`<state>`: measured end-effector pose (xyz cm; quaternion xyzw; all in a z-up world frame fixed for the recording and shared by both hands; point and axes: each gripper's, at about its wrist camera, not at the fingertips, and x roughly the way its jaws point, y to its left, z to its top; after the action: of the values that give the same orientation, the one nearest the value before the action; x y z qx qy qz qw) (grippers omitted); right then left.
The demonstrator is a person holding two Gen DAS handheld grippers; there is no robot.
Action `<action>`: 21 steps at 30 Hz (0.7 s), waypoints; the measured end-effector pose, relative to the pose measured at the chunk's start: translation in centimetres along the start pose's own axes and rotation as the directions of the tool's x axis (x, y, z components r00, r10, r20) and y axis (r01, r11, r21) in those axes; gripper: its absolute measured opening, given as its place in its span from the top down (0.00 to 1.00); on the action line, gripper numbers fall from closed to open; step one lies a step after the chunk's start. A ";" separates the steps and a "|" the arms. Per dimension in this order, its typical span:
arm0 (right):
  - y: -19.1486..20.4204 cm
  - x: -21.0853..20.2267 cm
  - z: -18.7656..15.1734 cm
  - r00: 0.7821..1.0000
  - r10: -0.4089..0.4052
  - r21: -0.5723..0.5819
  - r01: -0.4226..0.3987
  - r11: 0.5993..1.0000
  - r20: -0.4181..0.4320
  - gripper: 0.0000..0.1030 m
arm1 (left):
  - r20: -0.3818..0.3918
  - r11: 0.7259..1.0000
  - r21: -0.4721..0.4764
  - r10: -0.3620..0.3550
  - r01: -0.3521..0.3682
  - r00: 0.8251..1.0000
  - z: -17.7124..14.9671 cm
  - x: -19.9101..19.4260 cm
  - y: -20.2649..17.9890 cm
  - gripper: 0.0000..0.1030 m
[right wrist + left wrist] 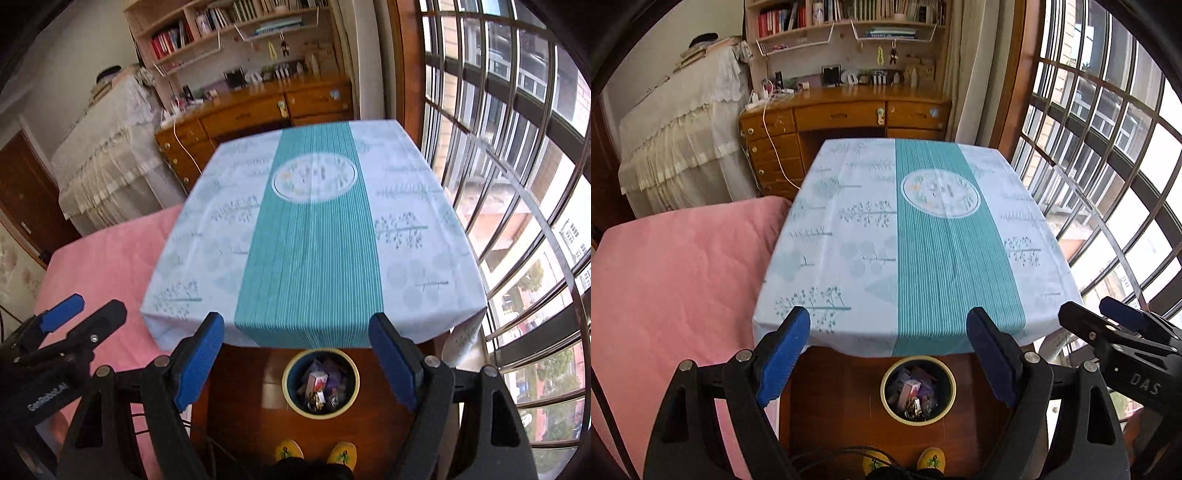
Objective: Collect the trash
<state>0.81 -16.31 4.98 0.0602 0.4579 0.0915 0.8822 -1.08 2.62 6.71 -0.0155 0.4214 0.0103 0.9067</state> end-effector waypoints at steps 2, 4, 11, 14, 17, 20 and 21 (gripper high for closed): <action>0.3 -1.2 0.3 0.999 -0.003 -0.005 0.003 1.000 0.039 0.21 | 0.016 1.000 0.002 0.009 -0.009 1.000 0.2 -0.3 -0.3 0.17; 0.7 -1.9 0.4 0.997 -0.012 -0.013 0.013 1.000 0.074 0.21 | 0.030 1.000 0.006 0.019 -0.020 0.999 0.2 -0.6 -0.7 0.17; 1.0 -2.5 0.4 0.994 -0.020 -0.015 0.021 1.000 0.108 0.21 | 0.029 0.999 0.012 0.042 -0.043 0.999 -0.2 -0.2 -1.8 0.17; 1.1 -2.7 0.4 0.992 -0.021 -0.023 0.024 0.999 0.121 0.21 | 0.037 0.998 -0.011 0.055 -0.054 0.998 -0.2 -0.2 -1.7 0.17; 1.1 -2.5 0.4 0.993 -0.021 -0.035 0.025 0.999 0.120 0.21 | 0.037 0.998 -0.032 0.060 -0.059 0.998 -0.2 0.0 -1.4 0.17; 1.4 -2.2 0.5 0.993 -0.017 -0.046 0.023 0.999 0.121 0.21 | 0.034 0.997 -0.047 0.067 -0.065 0.997 -0.2 0.2 -1.1 0.17; 1.5 -2.2 0.6 0.992 -0.015 -0.052 0.022 0.998 0.124 0.21 | 0.035 0.996 -0.051 0.069 -0.067 0.997 -0.2 0.2 -1.0 0.17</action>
<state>-0.09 -15.34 7.34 0.0382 0.4005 0.0915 0.9109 -1.02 1.59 6.44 -0.0236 0.4044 0.0521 0.9128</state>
